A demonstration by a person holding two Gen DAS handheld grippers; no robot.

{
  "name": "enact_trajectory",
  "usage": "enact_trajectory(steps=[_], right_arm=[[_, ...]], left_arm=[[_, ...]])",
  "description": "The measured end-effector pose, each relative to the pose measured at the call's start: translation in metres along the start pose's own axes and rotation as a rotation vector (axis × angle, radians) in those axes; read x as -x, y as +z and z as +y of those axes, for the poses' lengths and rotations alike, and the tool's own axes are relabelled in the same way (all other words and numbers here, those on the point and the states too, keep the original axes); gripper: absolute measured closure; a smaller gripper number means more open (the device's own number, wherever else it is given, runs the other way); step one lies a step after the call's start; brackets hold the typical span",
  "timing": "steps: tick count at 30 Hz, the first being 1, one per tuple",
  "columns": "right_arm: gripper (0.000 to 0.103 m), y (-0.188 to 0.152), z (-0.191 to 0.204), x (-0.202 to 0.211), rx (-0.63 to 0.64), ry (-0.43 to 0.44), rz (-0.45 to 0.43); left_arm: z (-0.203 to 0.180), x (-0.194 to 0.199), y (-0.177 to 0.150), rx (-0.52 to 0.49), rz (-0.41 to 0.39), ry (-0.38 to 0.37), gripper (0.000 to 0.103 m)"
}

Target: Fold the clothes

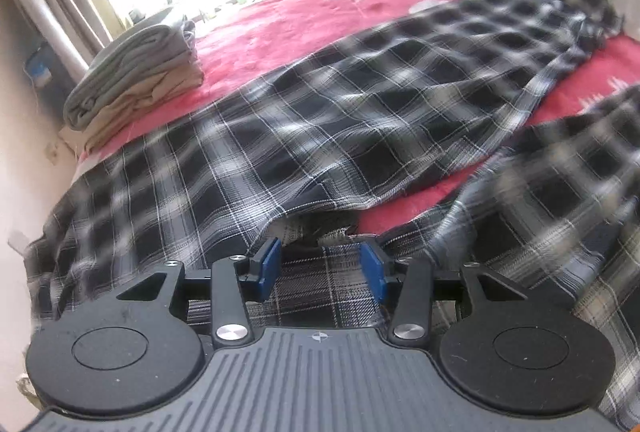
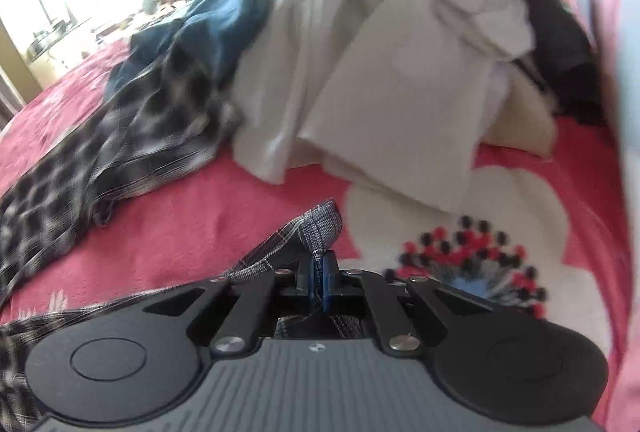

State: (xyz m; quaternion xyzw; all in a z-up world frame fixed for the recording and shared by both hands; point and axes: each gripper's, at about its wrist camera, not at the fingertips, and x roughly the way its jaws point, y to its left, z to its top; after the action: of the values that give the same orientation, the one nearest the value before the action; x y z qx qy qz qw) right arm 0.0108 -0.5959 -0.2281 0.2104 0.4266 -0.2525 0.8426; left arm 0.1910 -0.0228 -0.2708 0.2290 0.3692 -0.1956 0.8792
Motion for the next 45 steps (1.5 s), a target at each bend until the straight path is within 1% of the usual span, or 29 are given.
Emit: enact_trajectory(steps=[3, 7, 11, 13, 14, 15, 16, 17, 19, 21, 23, 25, 27, 28, 30, 31, 32, 33, 35, 37, 38, 41, 45], right_arm=[[0.099, -0.001, -0.004, -0.005, 0.0, -0.016, 0.007], [0.099, 0.003, 0.004, -0.016, -0.006, -0.024, -0.009], [0.098, 0.002, 0.009, -0.036, 0.022, -0.067, 0.006], [0.097, 0.001, 0.01, -0.046, 0.043, -0.09, 0.012], [0.094, 0.003, 0.008, -0.045, 0.028, -0.101, -0.002], [0.082, 0.005, 0.005, -0.041, 0.001, -0.114, -0.021], [0.068, 0.008, 0.002, -0.037, -0.026, -0.127, -0.041], [0.065, 0.01, -0.001, -0.033, -0.054, -0.14, -0.06], [0.064, 0.015, -0.008, -0.021, -0.112, -0.155, -0.102], [0.064, 0.02, -0.011, -0.002, -0.15, -0.124, -0.12], [0.064, 0.021, -0.001, 0.016, -0.108, -0.074, -0.112], [0.063, 0.016, 0.018, 0.027, -0.008, 0.017, -0.059], [0.064, 0.005, 0.049, 0.026, 0.122, 0.102, 0.024], [0.064, -0.001, 0.065, 0.025, 0.19, 0.144, 0.067], [0.065, -0.016, 0.102, 0.013, 0.32, 0.204, 0.146], [0.065, -0.025, 0.12, 0.004, 0.379, 0.219, 0.179], [0.065, -0.033, 0.136, -0.008, 0.425, 0.216, 0.204], [0.065, -0.035, 0.146, -0.02, 0.435, 0.202, 0.203], [0.065, -0.034, 0.159, -0.042, 0.427, 0.167, 0.177], [0.065, -0.019, 0.156, -0.045, 0.322, 0.157, 0.136], [0.065, -0.013, 0.151, -0.04, 0.29, 0.131, 0.111], [0.065, 0.002, 0.131, -0.023, 0.239, 0.021, 0.033], [0.065, 0.018, 0.069, -0.007, 0.057, -0.057, 0.034]], left_arm=[[0.003, -0.001, -0.005, 0.008, -0.001, 0.008, 0.058], [0.003, -0.005, -0.005, 0.008, -0.012, 0.047, 0.058], [-0.002, -0.009, -0.005, 0.001, -0.021, 0.097, 0.058], [-0.002, -0.009, -0.003, 0.009, -0.025, 0.111, 0.058], [-0.003, -0.008, -0.002, 0.012, -0.027, 0.118, 0.058], [-0.003, -0.008, -0.001, 0.016, -0.029, 0.125, 0.058], [-0.003, -0.007, 0.0, 0.02, -0.032, 0.132, 0.058], [-0.003, -0.007, 0.001, 0.024, -0.034, 0.139, 0.058], [-0.004, -0.006, 0.002, 0.032, -0.039, 0.153, 0.057], [-0.001, 0.0, 0.004, 0.047, -0.061, 0.165, 0.057], [0.001, 0.008, 0.005, 0.062, -0.08, 0.18, 0.056], [0.004, 0.016, 0.006, 0.082, -0.088, 0.199, 0.056], [0.006, 0.023, 0.005, 0.11, -0.081, 0.214, 0.056], [0.006, 0.027, 0.004, 0.129, -0.078, 0.207, 0.056], [0.005, 0.035, 0.003, 0.165, -0.073, 0.158, 0.056], [0.001, 0.038, 0.002, 0.166, -0.07, 0.131, 0.056], [-0.004, 0.04, 0.002, 0.165, -0.067, 0.104, 0.056], [-0.01, 0.041, 0.002, 0.154, -0.066, 0.08, 0.056], [-0.023, 0.042, 0.004, 0.123, -0.065, 0.037, 0.056], [-0.036, 0.042, 0.007, 0.088, -0.07, -0.006, 0.056], [-0.042, 0.04, 0.009, 0.07, -0.076, -0.029, 0.056], [-0.057, 0.034, 0.012, 0.026, -0.083, -0.065, 0.056], [-0.07, 0.026, 0.014, 0.023, -0.081, -0.099, 0.056]])
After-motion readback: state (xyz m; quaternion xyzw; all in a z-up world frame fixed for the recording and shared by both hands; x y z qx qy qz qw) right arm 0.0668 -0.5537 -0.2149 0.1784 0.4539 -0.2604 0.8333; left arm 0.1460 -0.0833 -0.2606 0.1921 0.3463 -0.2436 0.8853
